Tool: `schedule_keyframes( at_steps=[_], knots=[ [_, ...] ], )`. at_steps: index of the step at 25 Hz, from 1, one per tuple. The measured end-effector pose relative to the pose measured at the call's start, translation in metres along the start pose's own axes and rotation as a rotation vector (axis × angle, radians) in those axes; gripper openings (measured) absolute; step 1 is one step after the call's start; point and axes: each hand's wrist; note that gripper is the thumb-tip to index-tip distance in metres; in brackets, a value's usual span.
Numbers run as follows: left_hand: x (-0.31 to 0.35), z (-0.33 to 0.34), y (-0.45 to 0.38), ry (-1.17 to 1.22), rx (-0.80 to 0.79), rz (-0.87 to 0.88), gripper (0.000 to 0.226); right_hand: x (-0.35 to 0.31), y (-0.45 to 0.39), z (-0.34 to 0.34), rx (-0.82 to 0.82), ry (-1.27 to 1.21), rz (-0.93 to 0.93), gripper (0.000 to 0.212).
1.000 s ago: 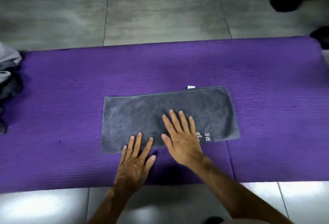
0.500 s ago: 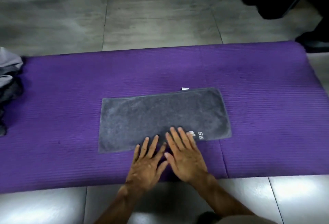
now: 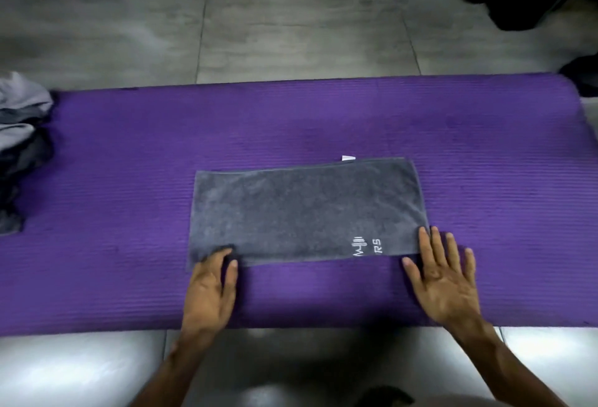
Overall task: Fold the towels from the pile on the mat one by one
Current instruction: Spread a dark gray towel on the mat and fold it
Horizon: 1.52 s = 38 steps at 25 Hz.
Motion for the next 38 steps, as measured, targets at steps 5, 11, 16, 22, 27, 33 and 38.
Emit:
schedule_keyframes(
  at_steps=[5, 11, 16, 22, 27, 33, 38],
  knots=[
    [-0.016, -0.032, -0.052, -0.259, -0.007, -0.101, 0.052, -0.044, -0.017, -0.032, 0.14, -0.093, -0.076, 0.07],
    [-0.005, -0.025, -0.142, -0.472, -0.42, -0.148, 0.088, -0.069, -0.09, -0.048, -0.053, -0.155, -0.125, 0.077],
    [-0.02, -0.033, -0.154, -0.289, -0.306, -0.234, 0.074, -0.062, -0.113, -0.062, -0.172, -0.081, -0.169, 0.084],
    [-0.031, -0.023, -0.092, 0.197, 0.065, -0.624, 0.038, -0.05, -0.137, -0.076, -0.312, -0.068, -0.236, 0.102],
    [0.016, -0.037, -0.096, 0.475, 0.146, -0.734, 0.02, -0.061, -0.125, -0.081, -0.007, -0.156, -0.245, 0.069],
    [0.15, -0.004, -0.079, 0.529, -0.082, -0.337, 0.057, -0.12, -0.055, -0.127, -0.541, -1.503, -0.284, 0.053],
    [0.199, 0.052, -0.053, 0.394, -0.572, -0.063, 0.055, -0.094, -0.083, -0.121, -0.493, -1.823, -0.012, 0.032]
  ],
)
Point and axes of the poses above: each hand's wrist, its own y-axis away from the middle knuckle, its own z-axis out of the palm, x = y × z, and after that the axes turned 13 degrees about y, right-handed
